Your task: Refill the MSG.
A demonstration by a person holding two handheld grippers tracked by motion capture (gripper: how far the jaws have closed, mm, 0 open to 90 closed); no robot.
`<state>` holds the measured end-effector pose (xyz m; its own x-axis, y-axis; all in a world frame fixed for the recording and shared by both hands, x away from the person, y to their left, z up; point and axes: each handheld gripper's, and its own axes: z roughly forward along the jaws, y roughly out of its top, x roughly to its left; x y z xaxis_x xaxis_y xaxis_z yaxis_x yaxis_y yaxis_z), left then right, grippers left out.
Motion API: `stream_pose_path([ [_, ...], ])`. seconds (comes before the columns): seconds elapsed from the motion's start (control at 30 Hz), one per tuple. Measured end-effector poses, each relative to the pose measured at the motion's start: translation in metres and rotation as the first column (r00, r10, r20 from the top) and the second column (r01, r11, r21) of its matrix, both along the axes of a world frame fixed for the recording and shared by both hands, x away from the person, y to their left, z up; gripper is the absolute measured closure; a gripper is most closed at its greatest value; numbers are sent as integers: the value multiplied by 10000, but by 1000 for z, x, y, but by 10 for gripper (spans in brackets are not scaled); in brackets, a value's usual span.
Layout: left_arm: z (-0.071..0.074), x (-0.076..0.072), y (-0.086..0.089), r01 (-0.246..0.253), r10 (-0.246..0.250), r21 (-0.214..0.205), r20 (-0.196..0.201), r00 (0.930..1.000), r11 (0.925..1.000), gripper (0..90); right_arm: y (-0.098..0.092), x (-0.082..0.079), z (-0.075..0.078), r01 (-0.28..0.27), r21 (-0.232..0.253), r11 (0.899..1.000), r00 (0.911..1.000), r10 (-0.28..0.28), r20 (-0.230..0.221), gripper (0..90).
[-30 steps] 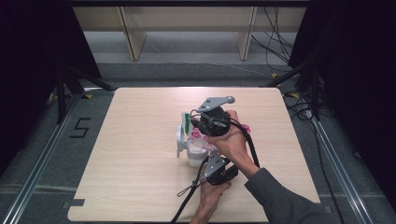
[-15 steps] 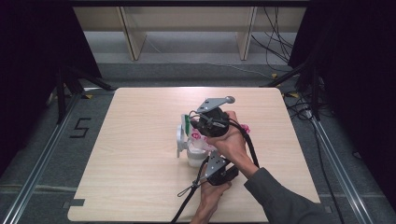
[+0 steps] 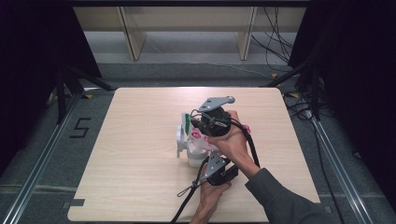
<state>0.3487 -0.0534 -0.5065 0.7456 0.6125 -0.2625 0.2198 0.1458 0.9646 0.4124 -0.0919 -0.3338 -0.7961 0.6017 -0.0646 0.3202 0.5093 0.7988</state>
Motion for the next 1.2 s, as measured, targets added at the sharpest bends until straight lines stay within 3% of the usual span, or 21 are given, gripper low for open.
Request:
stream_pose_path([
  [0.17, 0, 0, 0, 13, -13, 31, 13, 10000, 10000, 752, -2, 0, 0, -4, 81, 10000, 9999, 4, 120, 900],
  [0.23, 0, 0, -1, 16, -16, 47, 45, 10000, 10000, 752, -1, -1, 0, 41, 153, 9999, 10000, -41, 21, 900],
  [0.27, 0, 0, 0, 20, -20, 55, 46, 10000, 10000, 752, -1, -3, 1, 119, 136, 9998, 9995, -115, -278, 900],
  [0.37, 0, 0, -1, 13, -13, 26, 9, 10000, 10000, 752, -1, -1, -1, 64, 168, 9998, 10000, -64, 32, 900],
  [0.43, 0, 0, -1, 32, -32, 72, 33, 10000, 10000, 752, -1, 0, 0, -69, -68, 10000, 10000, 69, 16, 900],
  [0.53, 0, 0, -1, 19, -19, 17, 4, 10000, 10000, 752, 1, 0, -2, 45, 33, 10000, 10000, -45, 82, 900],
  [0.6, 0, -1, -2, 23, -24, -281, -33, 10000, 9996, 752, 1, 0, -2, -17, -29, 10000, 10000, 17, 71, 900],
  [0.67, 0, 0, 0, -20, 20, 8, -7, 10000, 10000, 752, 1, 0, -1, 1, -3, 10000, 10000, -1, 45, 900],
  [0.77, 0, 0, 0, -16, 16, -10, 14, 10000, 10000, 752, 2, 0, -1, -21, 6, 10000, 9999, 21, 122, 900],
  [0.8, 0, 0, -1, -5, 5, -39, -10, 10000, 10000, 752, 2, 0, -1, -54, -86, 9999, 10000, 53, -74, 900],
  [1.03, 0, 0, -1, 5, -5, -45, 70, 10000, 10000, 752, 4, 0, -2, -48, -80, 10000, 9999, 49, 157, 900],
  [1.1, 0, 0, -1, -1, 2, -89, 93, 10000, 10000, 752, 6, -1, -3, -75, -288, 9996, 10000, 75, -24, 900],
  [1.2, 1, 0, 0, -22, 22, -24, 101, 9999, 10000, 753, 5, 0, -2, -33, -135, 9999, 10000, 34, 45, 900],
])
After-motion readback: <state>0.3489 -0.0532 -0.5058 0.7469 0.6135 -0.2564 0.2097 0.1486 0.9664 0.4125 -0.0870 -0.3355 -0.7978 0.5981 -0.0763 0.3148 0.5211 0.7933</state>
